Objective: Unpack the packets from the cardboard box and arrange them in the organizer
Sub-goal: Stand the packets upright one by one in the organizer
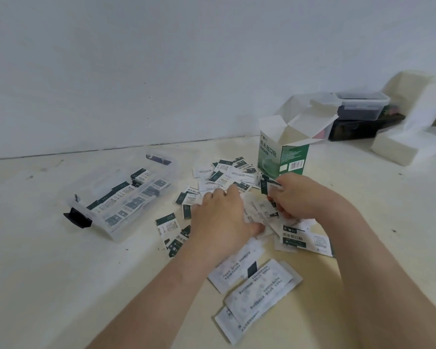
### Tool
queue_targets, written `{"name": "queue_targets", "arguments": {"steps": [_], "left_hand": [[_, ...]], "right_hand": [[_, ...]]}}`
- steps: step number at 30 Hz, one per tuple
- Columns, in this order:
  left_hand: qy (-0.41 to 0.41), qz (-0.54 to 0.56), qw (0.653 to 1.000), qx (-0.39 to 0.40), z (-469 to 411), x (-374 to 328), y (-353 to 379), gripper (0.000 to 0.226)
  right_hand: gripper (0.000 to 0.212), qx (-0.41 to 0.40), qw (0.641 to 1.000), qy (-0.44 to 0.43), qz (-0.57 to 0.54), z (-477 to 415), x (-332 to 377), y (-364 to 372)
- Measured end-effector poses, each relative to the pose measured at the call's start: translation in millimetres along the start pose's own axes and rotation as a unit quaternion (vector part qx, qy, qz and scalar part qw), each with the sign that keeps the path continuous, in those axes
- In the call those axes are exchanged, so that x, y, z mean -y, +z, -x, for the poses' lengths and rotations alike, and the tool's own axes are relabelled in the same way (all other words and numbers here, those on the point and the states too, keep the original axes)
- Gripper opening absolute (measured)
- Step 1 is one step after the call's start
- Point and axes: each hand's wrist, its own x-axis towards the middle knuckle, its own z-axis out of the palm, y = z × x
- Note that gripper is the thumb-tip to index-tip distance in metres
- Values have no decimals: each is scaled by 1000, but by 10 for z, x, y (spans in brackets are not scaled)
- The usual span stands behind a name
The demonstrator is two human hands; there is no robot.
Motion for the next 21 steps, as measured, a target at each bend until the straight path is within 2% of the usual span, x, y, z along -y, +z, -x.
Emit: {"name": "queue_targets", "arguments": {"steps": [3, 8, 13, 15, 18, 19, 21], "left_hand": [[-34, 126, 991, 9, -62, 57, -48, 76], [-63, 243, 960, -123, -74, 251, -103, 55], [-50, 363, 915, -170, -25, 403, -265, 13], [-50, 407, 886, -215, 13, 448, -361, 20], [11, 396, 859, -324, 72, 451, -414, 25], [45, 375, 865, -329, 96, 426, -399, 25], [124, 311, 895, -295, 134, 341, -322, 23]], "right_hand": [[24, 39, 993, 13, -114, 42, 74, 19], [22, 62, 976, -25, -209, 112, 207, 60], [22, 3, 944, -7, -331, 65, 218, 134], [23, 9, 891, 35, -452, 61, 244, 151], [37, 110, 771, 87, -621, 97, 343, 227], [45, 154, 739, 86, -650, 104, 387, 268], [47, 204, 700, 54, -683, 108, 441, 352]]}}
